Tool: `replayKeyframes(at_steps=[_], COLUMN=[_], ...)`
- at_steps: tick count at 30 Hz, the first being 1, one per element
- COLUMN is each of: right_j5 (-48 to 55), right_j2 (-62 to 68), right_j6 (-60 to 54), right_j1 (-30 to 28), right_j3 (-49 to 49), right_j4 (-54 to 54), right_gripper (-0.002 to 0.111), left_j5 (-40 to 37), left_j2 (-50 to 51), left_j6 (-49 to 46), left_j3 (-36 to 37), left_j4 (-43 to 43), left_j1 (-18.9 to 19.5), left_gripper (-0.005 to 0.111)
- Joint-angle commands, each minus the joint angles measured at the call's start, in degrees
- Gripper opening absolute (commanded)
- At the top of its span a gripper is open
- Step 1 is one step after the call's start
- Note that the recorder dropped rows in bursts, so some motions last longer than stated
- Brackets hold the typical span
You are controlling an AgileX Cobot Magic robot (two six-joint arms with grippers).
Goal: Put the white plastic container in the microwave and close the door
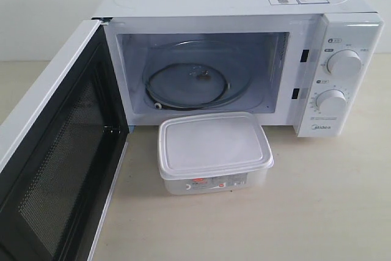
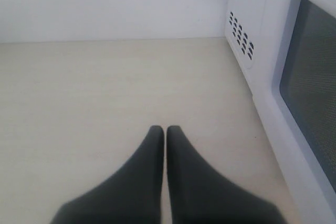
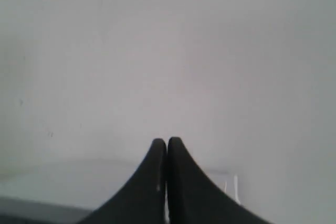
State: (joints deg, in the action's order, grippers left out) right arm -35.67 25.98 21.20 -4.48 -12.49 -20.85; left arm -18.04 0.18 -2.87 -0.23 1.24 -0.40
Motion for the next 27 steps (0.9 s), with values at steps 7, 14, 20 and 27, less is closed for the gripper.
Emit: replayKeyframes(at_steps=[7,14,20,27], right_j5=[-27.65,-30.94,-33.47,-34.30], right_j2=[32.65,49.69,60.05,68.88], right_j6=[6.70,-0.59,-3.60,-0.21], right_j1=[1.90,9.08,15.09,19.69], right_j3=[-0.24,-0.24,-0.24,-0.24], right_j4=[-17.91,-17.81,-17.56,-16.11], right_gripper=[0.000,0.000,0.000,0.000], left_j5=[0.20,0.20,0.20,0.20], left_j2=[-0.18,-0.18,-0.18,-0.18], left_j6=[-0.18,-0.18,-0.18,-0.18], left_j3=[0.23,0.23,0.23,0.23], left_j4=[0.29,0.29,0.29,0.29], left_j1=[-0.19,-0.19,-0.19,-0.19], left_gripper=[0.004,0.004,0.004,0.004])
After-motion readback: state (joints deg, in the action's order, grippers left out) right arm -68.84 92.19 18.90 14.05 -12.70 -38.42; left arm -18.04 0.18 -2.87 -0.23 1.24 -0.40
